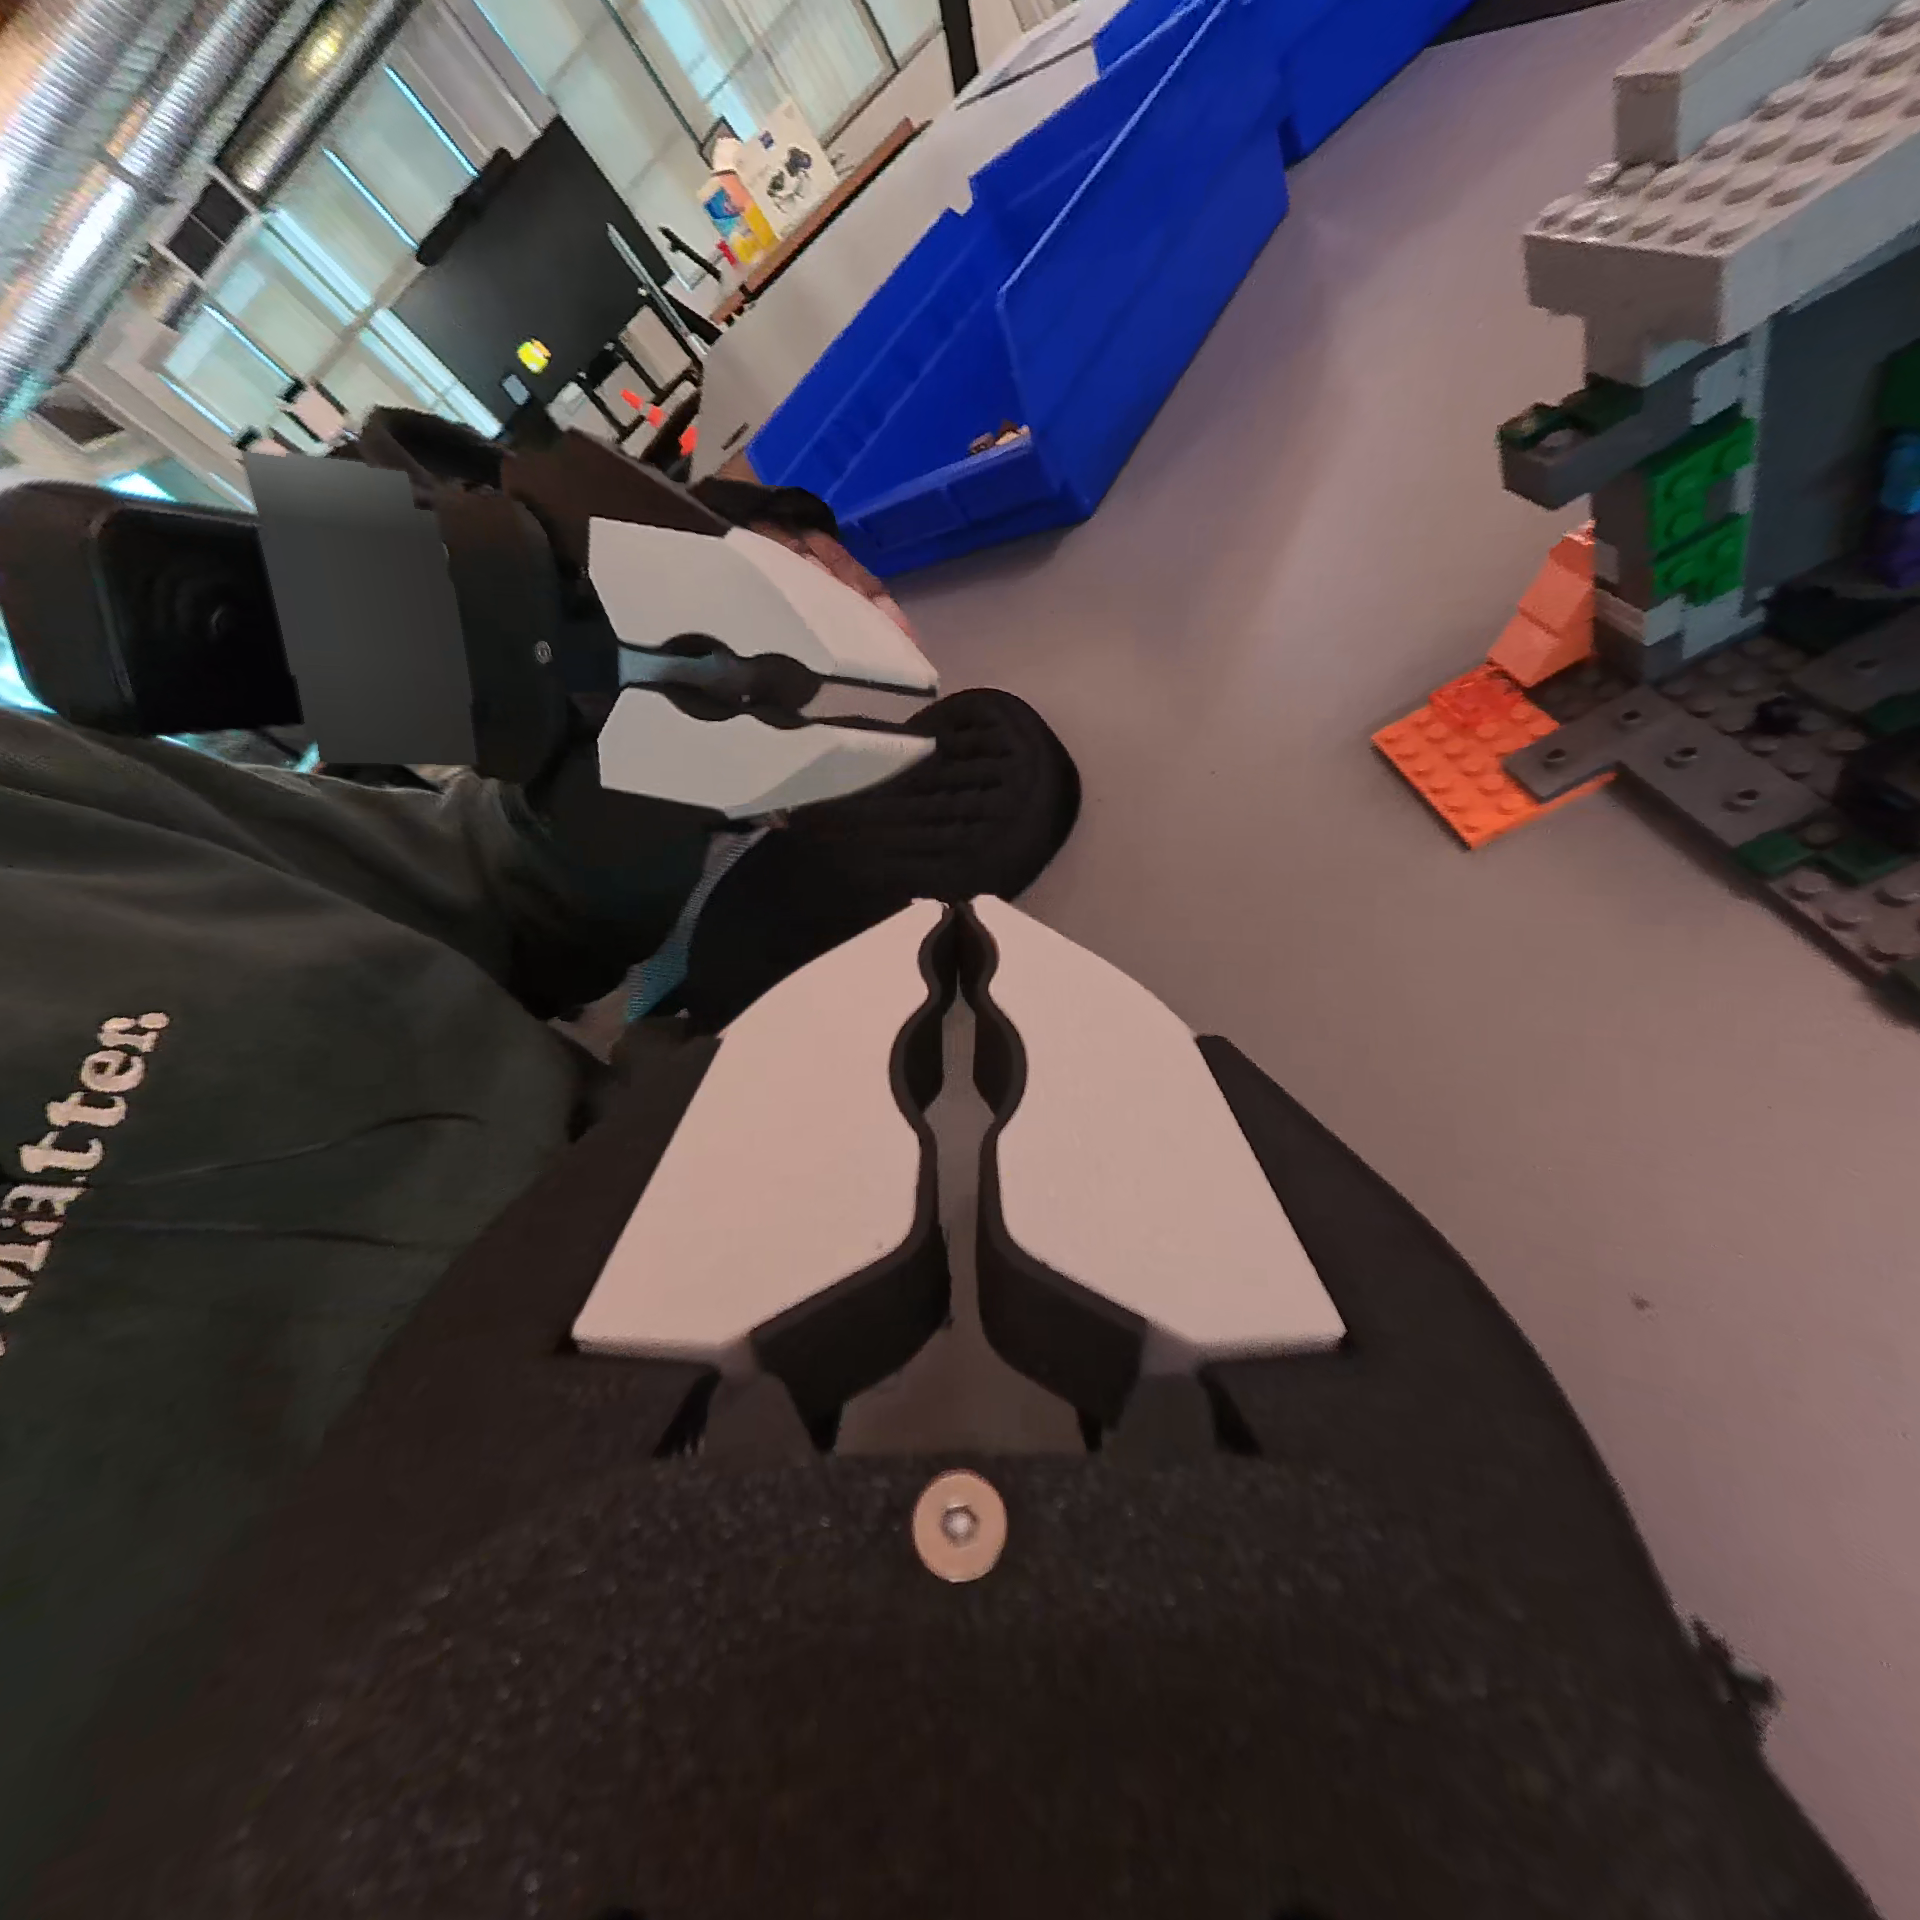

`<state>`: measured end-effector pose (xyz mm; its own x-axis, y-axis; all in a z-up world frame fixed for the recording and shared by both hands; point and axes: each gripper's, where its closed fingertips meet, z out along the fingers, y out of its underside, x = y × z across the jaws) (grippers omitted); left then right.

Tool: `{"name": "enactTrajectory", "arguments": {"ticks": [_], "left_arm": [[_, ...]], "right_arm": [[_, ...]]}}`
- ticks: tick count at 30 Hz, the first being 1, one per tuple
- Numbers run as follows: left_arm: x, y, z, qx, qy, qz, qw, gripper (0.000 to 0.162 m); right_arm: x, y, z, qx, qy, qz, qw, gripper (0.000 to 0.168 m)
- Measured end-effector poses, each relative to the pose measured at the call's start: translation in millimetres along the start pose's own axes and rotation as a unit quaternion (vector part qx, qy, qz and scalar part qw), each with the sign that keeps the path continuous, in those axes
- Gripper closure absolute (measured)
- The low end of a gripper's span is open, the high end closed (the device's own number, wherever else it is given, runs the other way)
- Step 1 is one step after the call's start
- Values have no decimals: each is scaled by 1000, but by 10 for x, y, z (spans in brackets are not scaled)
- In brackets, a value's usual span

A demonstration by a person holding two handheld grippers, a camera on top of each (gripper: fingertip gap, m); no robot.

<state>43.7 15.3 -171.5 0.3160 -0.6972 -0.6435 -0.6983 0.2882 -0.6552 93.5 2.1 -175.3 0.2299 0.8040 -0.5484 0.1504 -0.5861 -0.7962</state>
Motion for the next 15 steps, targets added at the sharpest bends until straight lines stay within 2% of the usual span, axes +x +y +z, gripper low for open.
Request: {"name": "enactTrajectory", "arguments": {"ticks": [5, 7, 9, 12, 15], "left_arm": [[-4, 325, -14, -51, 25, -12, 998, 156], [66, 356, -27, -52, 46, -22, 997, 156], [152, 367, -34, -53, 67, -28, 996, 155], [405, 363, -63, -55, 138, -38, 988, 155], [740, 393, -121, -78, 233, -41, 969, 144]], "right_arm": [[276, 150, -151, -81, 94, -81, 989, 168], [401, 255, -226, -131, 135, -122, 974, 153], [491, 378, -289, -182, 158, -154, 958, 149], [513, 532, -321, -232, 155, -181, 943, 145], [500, 573, -317, -242, 148, -185, 941, 145]]}}
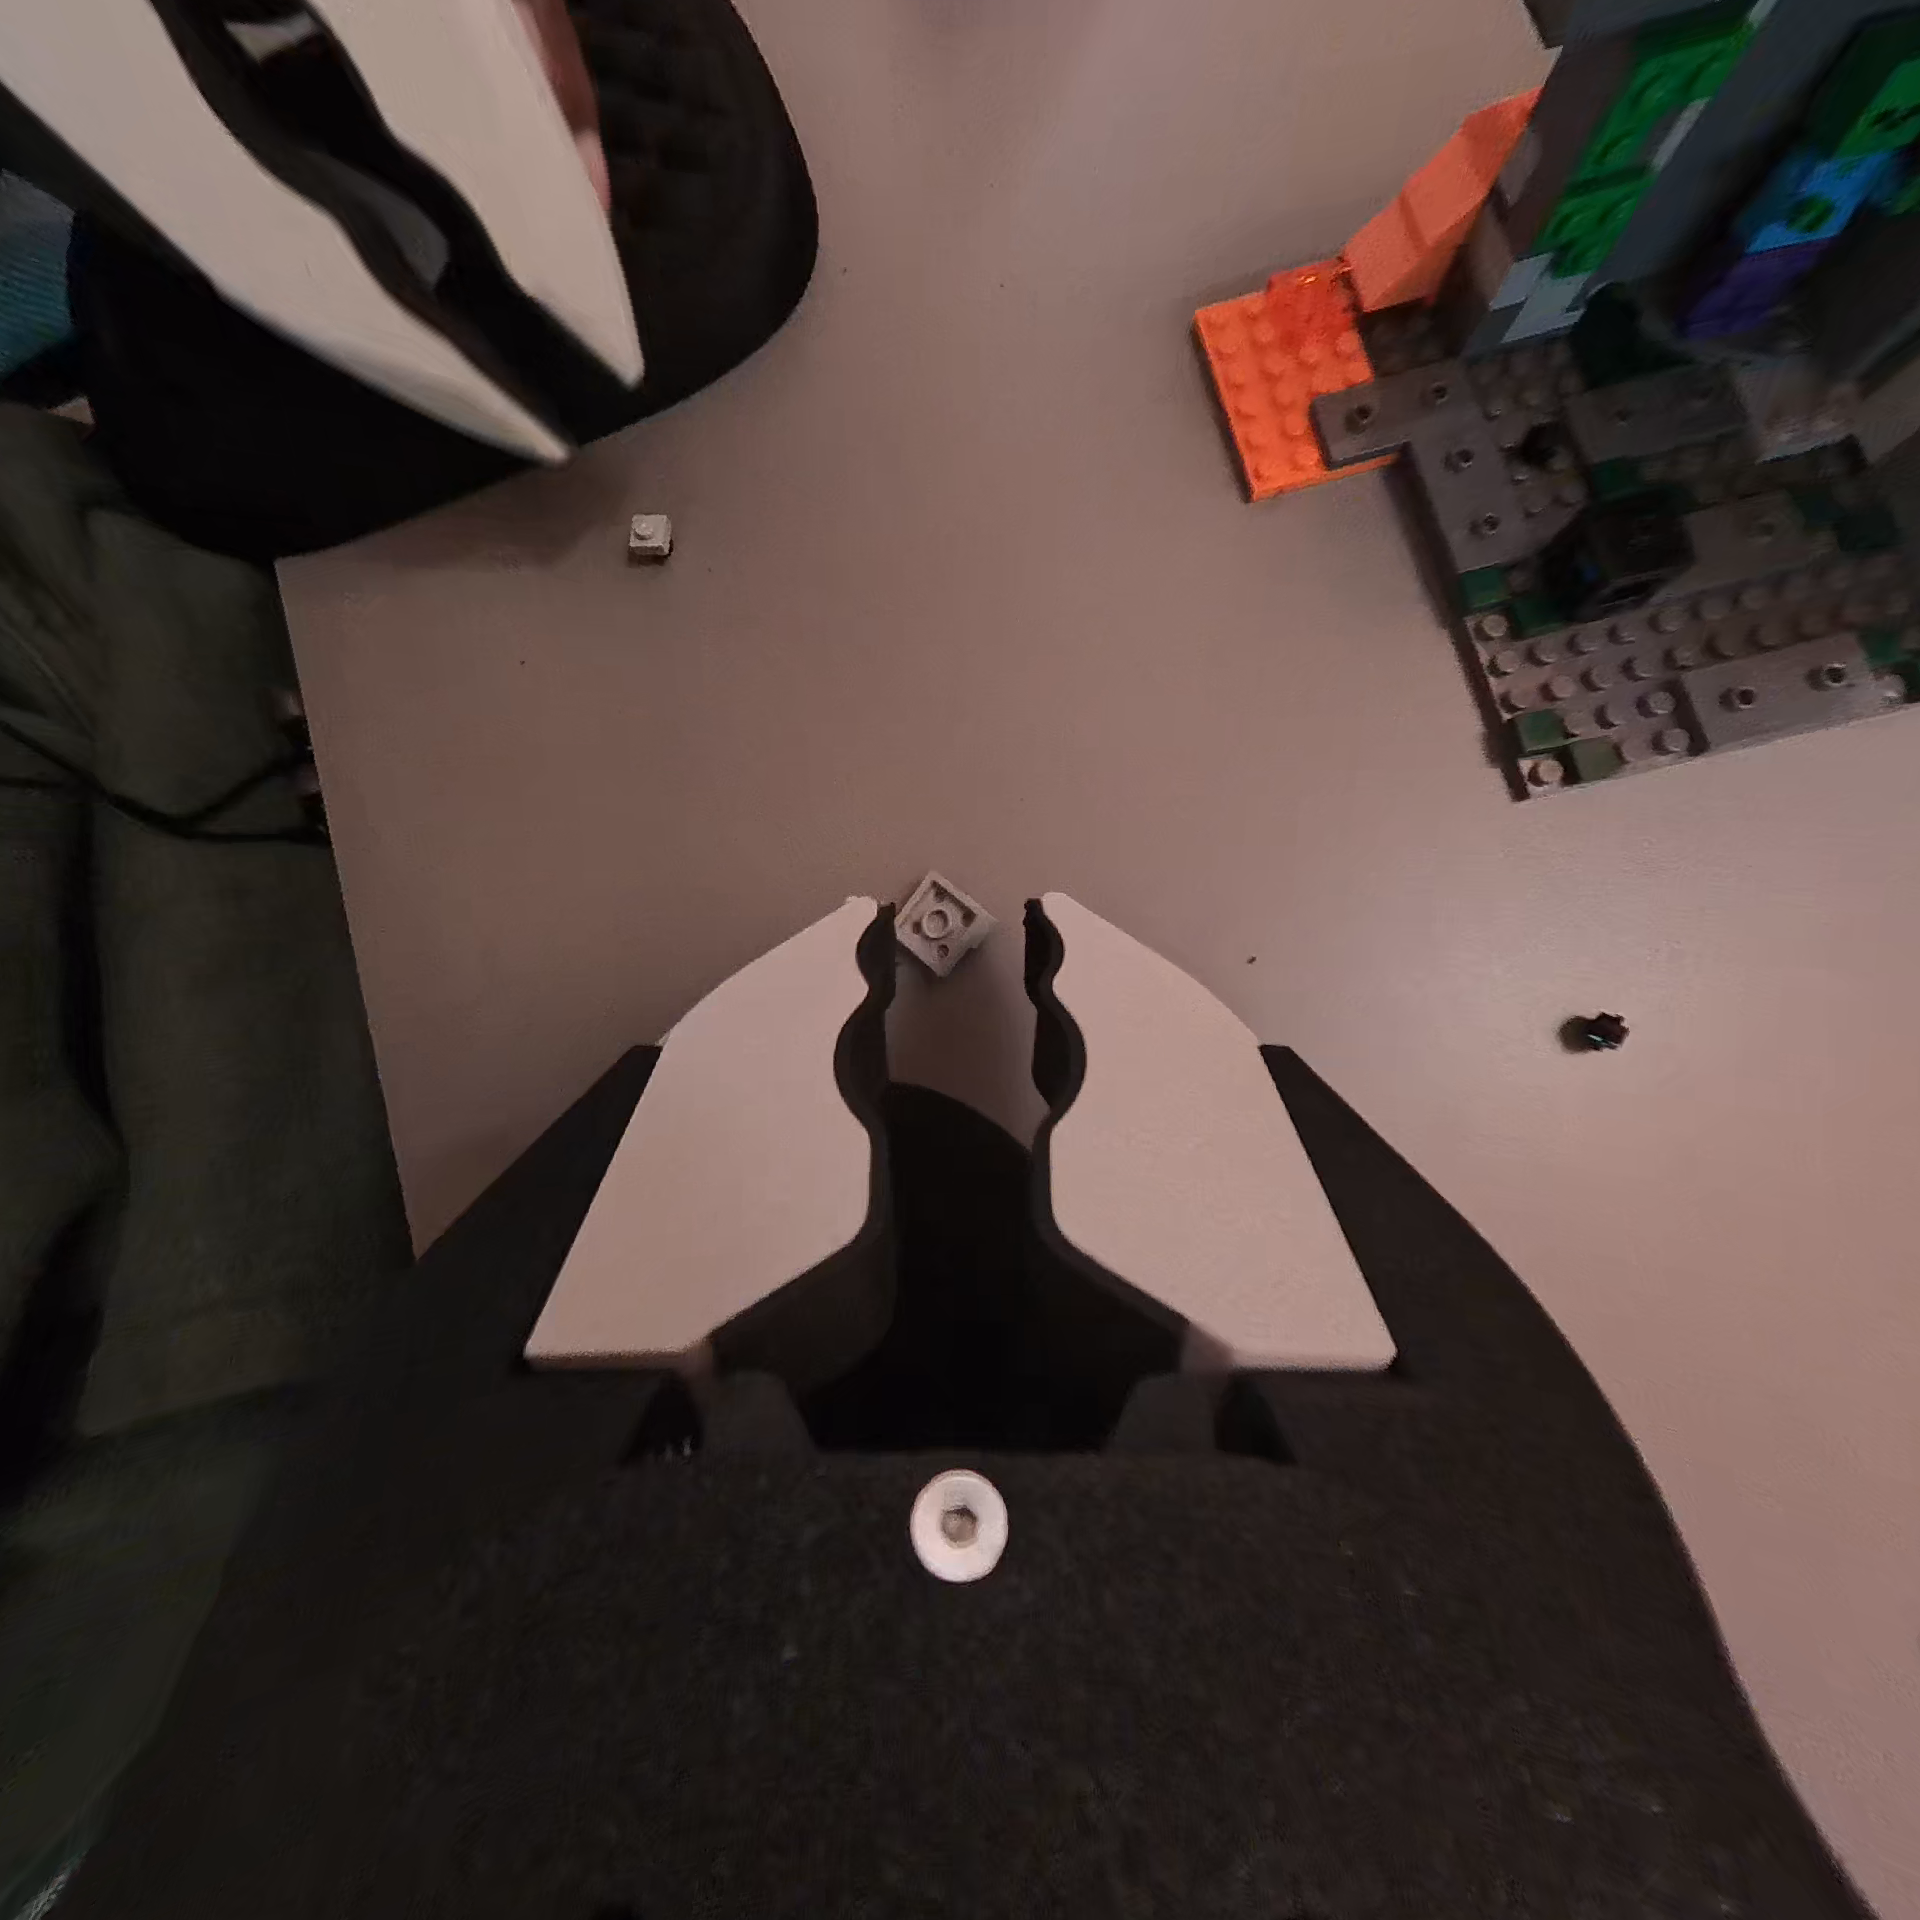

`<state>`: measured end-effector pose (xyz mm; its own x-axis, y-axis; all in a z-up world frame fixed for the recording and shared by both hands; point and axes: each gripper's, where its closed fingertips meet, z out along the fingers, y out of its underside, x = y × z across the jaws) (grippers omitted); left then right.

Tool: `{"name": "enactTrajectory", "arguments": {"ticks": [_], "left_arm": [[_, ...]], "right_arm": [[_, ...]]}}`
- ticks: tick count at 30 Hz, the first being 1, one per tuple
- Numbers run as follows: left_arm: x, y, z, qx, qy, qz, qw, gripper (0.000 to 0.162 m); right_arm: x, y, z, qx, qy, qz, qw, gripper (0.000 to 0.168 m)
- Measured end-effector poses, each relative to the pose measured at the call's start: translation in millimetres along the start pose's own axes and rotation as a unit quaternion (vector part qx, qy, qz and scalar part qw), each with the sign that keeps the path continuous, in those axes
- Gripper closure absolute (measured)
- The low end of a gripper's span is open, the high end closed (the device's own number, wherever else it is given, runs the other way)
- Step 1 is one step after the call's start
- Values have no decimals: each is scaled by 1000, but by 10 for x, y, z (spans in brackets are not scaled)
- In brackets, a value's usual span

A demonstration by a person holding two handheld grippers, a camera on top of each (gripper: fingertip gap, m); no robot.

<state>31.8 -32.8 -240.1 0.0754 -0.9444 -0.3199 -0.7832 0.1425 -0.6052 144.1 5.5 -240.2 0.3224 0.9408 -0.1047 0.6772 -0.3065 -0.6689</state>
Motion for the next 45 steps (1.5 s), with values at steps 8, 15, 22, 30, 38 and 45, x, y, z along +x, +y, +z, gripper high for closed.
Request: {"name": "enactTrajectory", "arguments": {"ticks": [8, 15, 22, 30, 38, 45], "left_arm": [[152, 96, 156, -77, 93, 23, 992, 143], [-7, -39, 367, -90, 119, 64, 987, 154], [-534, -862, 685, 18, 67, 55, 996, 154], [-910, -1552, 1431, 42, 47, 38, 997, 150], [-965, -1564, 1619, 35, 26, 46, 998, 140], [-900, -1548, 1513, 49, 29, 56, 997, 140]], "right_arm": [[-19, -66, -49, 25, -2, 3, 1000, 145], [-16, 10, -258, 60, 12, 18, 998, 145], [149, 192, -613, 101, 52, 56, 992, 146], [227, 400, -821, 118, 82, 93, 985, 146], [230, 489, -826, 124, 81, 106, 983, 145], [410, 296, -879, 173, 121, 107, 972, 146]]}}
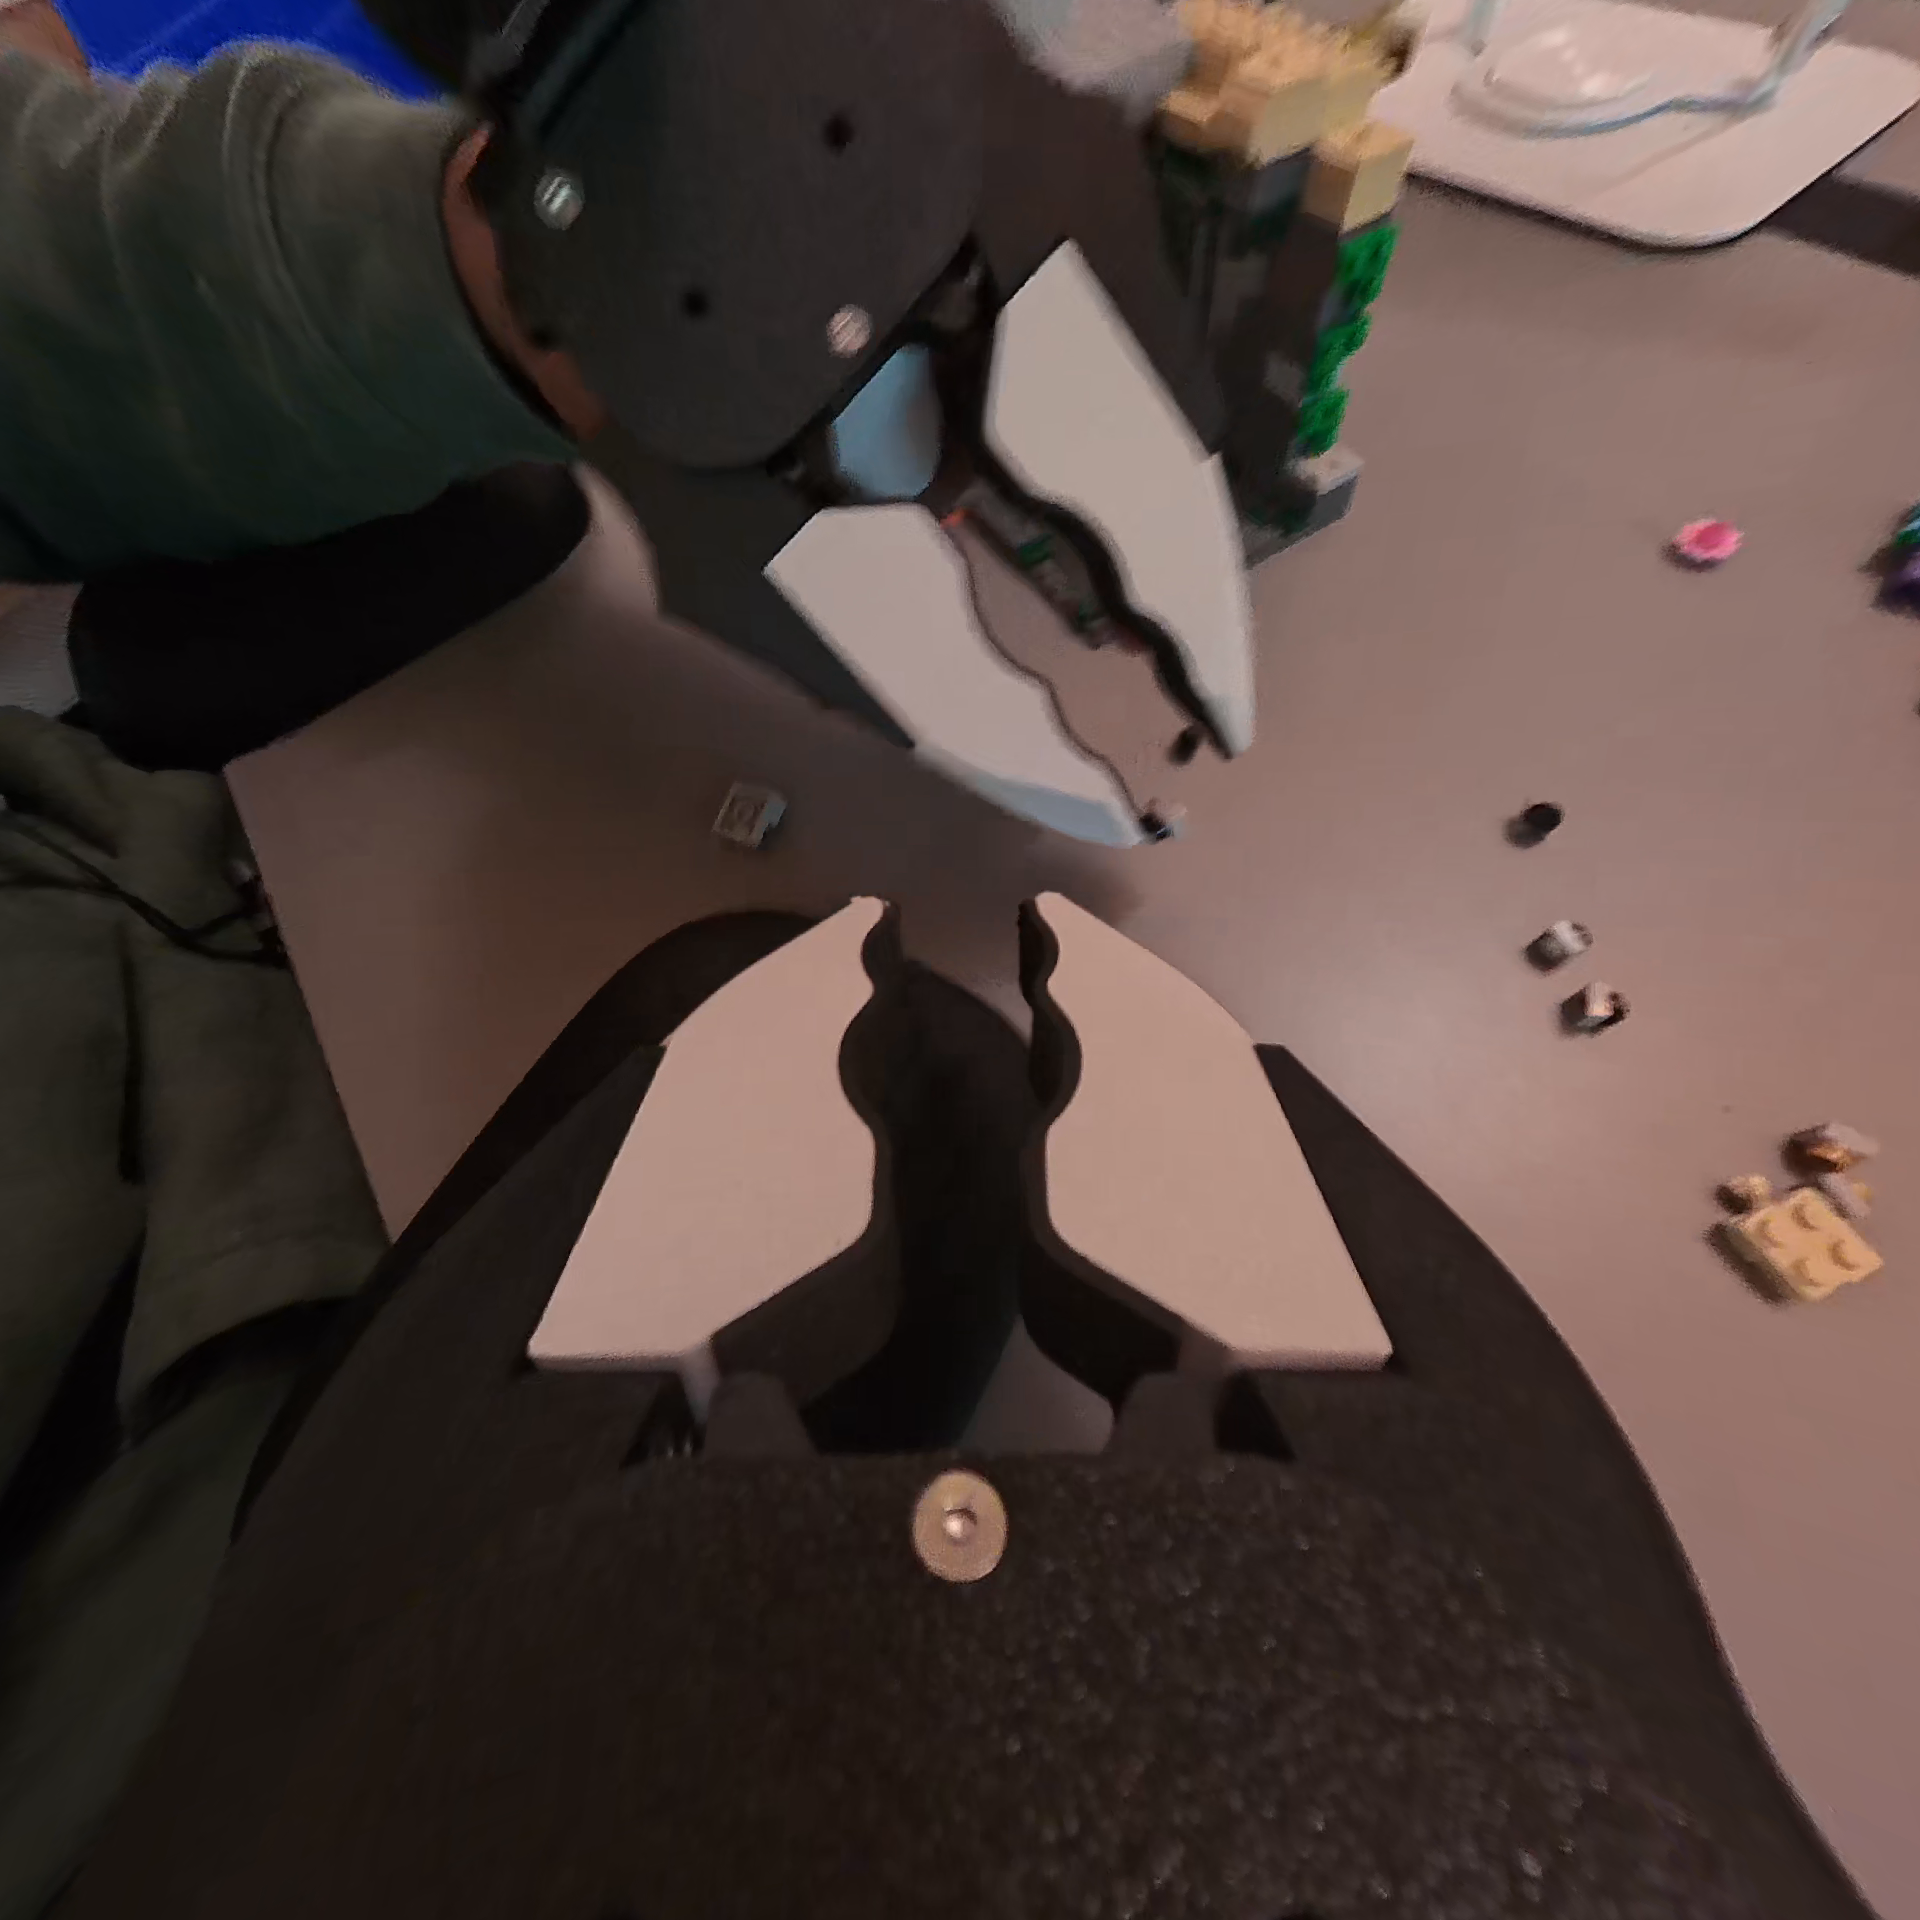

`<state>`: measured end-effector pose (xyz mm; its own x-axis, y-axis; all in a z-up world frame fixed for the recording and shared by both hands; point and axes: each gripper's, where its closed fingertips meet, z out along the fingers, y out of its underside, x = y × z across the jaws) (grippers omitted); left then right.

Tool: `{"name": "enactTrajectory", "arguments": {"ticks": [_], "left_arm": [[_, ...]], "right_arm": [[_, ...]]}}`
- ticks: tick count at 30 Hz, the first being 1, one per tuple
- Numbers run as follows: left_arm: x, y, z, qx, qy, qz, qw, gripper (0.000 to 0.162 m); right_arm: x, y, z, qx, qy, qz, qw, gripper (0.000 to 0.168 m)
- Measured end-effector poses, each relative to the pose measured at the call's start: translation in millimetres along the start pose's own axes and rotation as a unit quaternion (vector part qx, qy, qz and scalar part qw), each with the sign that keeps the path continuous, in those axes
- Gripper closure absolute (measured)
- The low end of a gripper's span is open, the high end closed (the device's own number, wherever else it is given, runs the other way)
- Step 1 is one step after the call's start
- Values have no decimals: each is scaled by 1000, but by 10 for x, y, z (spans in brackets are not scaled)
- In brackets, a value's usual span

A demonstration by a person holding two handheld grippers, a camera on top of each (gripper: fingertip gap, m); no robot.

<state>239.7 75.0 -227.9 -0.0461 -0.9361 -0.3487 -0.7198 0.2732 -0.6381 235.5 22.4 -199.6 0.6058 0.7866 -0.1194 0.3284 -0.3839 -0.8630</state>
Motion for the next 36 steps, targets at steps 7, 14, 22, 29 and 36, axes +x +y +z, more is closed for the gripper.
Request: {"name": "enactTrajectory", "arguments": {"ticks": [7, 14, 22, 29, 36], "left_arm": [[72, -143, -101, 23, -12, 28, 999, 139], [17, -196, -218, 39, -30, 31, 998, 139], [15, -48, -426, 37, -44, 17, 998, 140], [131, 292, -687, 19, -56, -8, 998, 141], [322, 677, -1012, -6, -73, -26, 997, 142]], "right_arm": [[273, -231, 48, 60, 27, 45, 997, 149], [430, -30, 190, 13, 54, 45, 997, 150], [174, -63, 251, 0, -1, 11, 1000, 150], [-448, 100, 505, -110, -98, -107, 983, 143], [-681, 275, 795, -216, -107, -193, 951, 140]]}}
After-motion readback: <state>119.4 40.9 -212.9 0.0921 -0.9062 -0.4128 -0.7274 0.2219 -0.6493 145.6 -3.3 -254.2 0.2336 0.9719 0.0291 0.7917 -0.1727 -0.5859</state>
